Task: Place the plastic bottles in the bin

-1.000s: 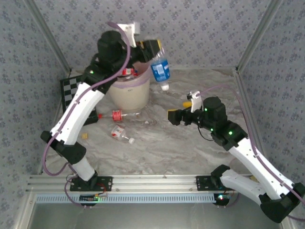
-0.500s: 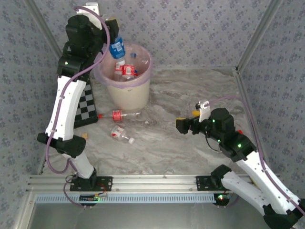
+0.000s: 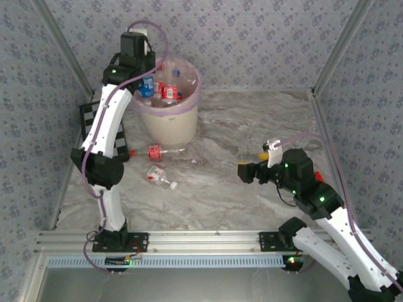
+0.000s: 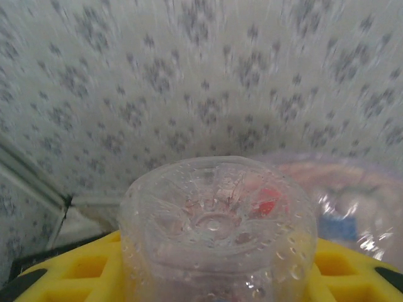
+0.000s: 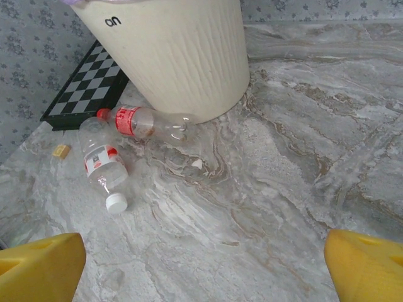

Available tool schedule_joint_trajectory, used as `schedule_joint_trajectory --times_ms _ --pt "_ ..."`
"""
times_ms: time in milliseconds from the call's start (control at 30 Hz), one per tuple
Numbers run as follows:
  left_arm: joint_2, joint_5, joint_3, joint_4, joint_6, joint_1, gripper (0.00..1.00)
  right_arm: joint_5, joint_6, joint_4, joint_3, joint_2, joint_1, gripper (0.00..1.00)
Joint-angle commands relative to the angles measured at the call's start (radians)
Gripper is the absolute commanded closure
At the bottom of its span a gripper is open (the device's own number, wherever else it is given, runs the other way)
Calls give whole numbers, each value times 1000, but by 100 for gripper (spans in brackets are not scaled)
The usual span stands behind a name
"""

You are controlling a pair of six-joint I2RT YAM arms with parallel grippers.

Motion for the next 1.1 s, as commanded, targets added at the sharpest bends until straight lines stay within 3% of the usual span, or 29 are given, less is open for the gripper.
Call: schedule_joint_trajectory --times_ms 0,233,533,667,767,1067 --pt "27 1 66 -114 -51 13 100 -15 -13 -19 -8 22 -7 1" --pt "136 63 161 -258 -82 23 100 -16 -19 -7 -7 46 -13 1" --pt "218 172 147 -287 -137 24 100 -24 -39 2 -36 63 -16 1" --pt "229 201 153 -284 -144 26 92 -42 -74 -10 -28 106 -16 0" --pt "233 208 181 -300 -138 24 83 -65 -93 -12 -24 150 -15 0" --pt "184 210 237 -343 -106 25 26 -5 -113 2 38 301 78 0"
